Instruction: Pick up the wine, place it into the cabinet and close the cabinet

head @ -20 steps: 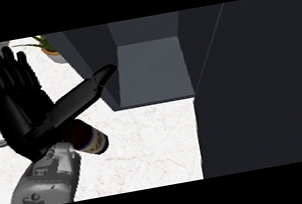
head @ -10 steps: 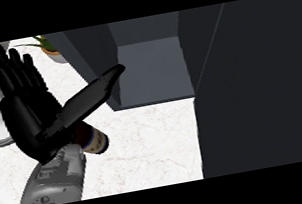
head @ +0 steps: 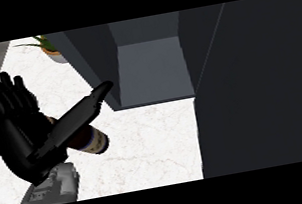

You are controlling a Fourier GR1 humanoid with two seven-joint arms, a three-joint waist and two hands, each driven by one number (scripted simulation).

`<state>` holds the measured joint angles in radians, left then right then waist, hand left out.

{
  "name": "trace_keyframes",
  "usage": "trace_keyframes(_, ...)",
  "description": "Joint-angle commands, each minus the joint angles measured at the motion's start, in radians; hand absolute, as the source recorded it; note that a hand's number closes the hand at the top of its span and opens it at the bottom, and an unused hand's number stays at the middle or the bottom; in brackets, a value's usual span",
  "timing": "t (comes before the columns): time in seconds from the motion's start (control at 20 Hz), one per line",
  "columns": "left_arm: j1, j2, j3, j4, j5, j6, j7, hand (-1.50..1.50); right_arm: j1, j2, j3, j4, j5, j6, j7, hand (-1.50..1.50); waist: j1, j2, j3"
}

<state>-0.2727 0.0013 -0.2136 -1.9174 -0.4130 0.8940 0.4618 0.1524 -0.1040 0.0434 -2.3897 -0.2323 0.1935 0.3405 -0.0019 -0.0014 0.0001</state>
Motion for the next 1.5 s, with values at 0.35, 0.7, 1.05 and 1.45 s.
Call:
trace_keyframes(0.35, 0.148, -0.001, -0.015, -0.013, 0.012, 0.028, -0.08, -1.5, -0.039, -0.02, -0.073, -0.062, -0.073, 0.001, 0.097, -1.5, -0.002, 0.001, 0.0)
trace_keyframes(0.7, 0.31, -0.001, -0.042, -0.059, 0.126, 0.018, -0.182, -1.5, -0.095, 0.036, 0.019, -0.032, 0.044, -0.044, 0.094, -1.5, 0.002, 0.001, 0.0)
trace_keyframes(1.05, 0.445, -0.001, 0.039, -0.031, 0.332, -0.059, -0.412, -1.5, -0.002, -0.007, -0.112, -0.007, -0.087, 0.057, 0.024, -1.5, 0.001, 0.0, 0.0)
trace_keyframes(1.45, 0.563, -0.001, -0.008, 0.1, 0.483, -0.095, -0.653, -1.5, -0.063, 0.004, -0.064, 0.005, -0.044, 0.043, 0.053, -1.5, 0.006, 0.0, -0.001)
